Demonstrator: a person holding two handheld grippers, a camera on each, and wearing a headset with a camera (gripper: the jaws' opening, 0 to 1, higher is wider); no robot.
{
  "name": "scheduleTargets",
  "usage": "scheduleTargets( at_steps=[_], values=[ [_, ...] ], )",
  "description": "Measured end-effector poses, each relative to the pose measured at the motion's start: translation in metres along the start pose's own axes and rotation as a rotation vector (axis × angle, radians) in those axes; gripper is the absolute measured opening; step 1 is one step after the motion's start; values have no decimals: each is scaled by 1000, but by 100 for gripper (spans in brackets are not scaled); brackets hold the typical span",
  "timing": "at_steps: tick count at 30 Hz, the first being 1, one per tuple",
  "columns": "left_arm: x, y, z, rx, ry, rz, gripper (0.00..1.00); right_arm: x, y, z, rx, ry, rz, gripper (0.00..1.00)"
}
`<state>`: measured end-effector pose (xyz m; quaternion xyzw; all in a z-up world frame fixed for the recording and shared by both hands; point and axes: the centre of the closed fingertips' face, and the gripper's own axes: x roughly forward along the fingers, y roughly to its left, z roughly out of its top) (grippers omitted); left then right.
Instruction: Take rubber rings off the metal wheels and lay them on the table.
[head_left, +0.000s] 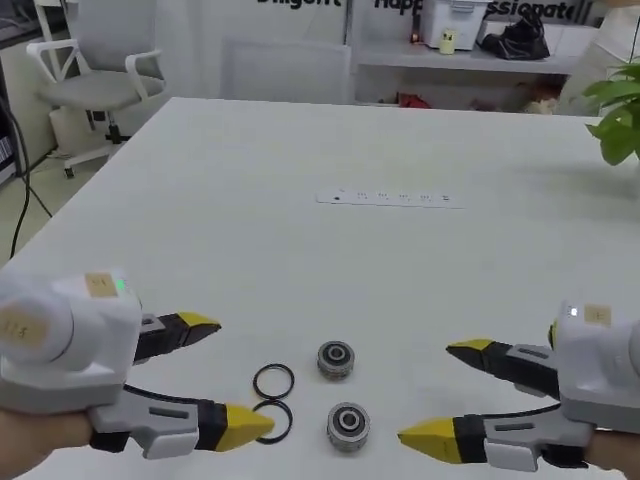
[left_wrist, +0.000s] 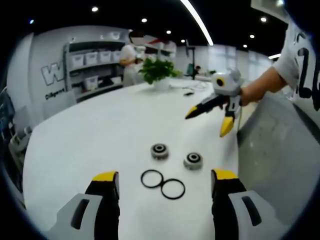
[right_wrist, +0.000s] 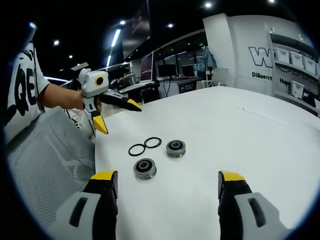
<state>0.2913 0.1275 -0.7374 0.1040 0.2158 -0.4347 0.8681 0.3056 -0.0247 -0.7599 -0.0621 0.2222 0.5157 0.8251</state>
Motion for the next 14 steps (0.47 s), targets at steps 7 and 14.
scheduleTargets(
  at_steps=[7, 14],
  values=[
    [3, -2, 1, 1, 4, -6, 77, -1, 0, -4, 0, 8, 0, 80],
    [5, -2, 3, 4, 5, -10, 77, -2, -1, -4, 1, 9, -1, 80]
  ],
)
